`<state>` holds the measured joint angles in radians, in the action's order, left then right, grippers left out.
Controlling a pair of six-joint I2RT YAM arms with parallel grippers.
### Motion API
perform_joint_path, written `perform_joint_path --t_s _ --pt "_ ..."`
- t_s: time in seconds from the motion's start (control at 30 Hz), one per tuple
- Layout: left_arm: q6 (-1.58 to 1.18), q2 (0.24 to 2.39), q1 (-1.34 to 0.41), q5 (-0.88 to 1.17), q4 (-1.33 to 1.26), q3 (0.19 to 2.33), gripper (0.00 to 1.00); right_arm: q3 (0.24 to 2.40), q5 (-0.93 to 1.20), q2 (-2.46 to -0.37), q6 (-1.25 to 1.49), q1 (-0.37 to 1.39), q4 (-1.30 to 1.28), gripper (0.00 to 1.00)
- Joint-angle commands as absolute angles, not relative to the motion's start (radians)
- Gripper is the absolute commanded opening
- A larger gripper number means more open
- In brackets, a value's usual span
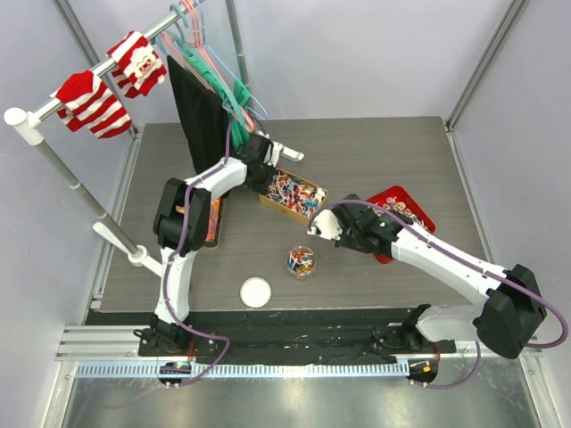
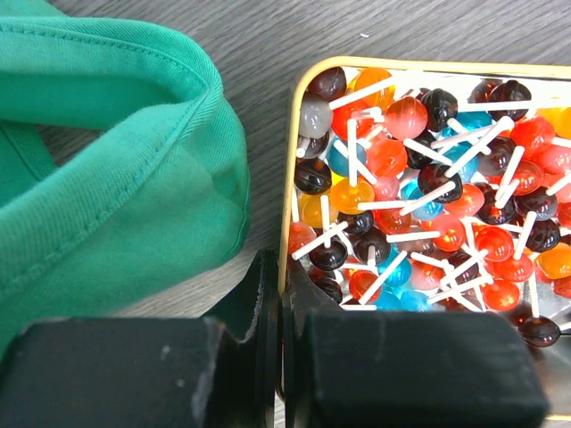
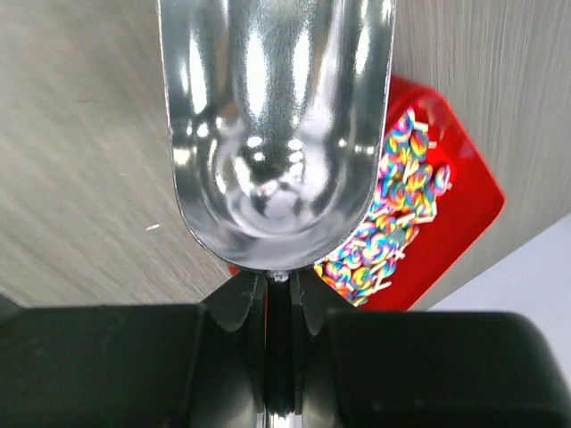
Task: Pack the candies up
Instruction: Place the fake candies in the packing bottle, then place the spatula at the center of the board.
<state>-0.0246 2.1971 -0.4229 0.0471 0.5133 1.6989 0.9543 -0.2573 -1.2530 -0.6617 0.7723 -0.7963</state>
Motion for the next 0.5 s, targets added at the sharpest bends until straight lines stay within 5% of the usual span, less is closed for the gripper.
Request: perform_joint_path --t_s 0.0,0.1,0.2,0.47 --pt "-0.006 2.132 -0.413 0.066 0.483 1.716 0.05 0.914 -0.236 -1.264 -0.580 0.723 -0.638 0.01" --pt "-0.006 2.144 -0.414 0.063 0.491 1.727 0.10 0.902 -0.207 -1.301 -0.549 0.719 -0.611 0.01" --pt "-0.009 2.154 -0.411 0.066 0.497 1.740 0.30 0.896 -0.186 -1.330 -0.522 0.719 -0.591 0.01" --pt "-0.005 2.135 -0.410 0.104 0.505 1.750 0.57 0.850 -0.195 -1.425 -0.483 0.677 -0.528 0.01"
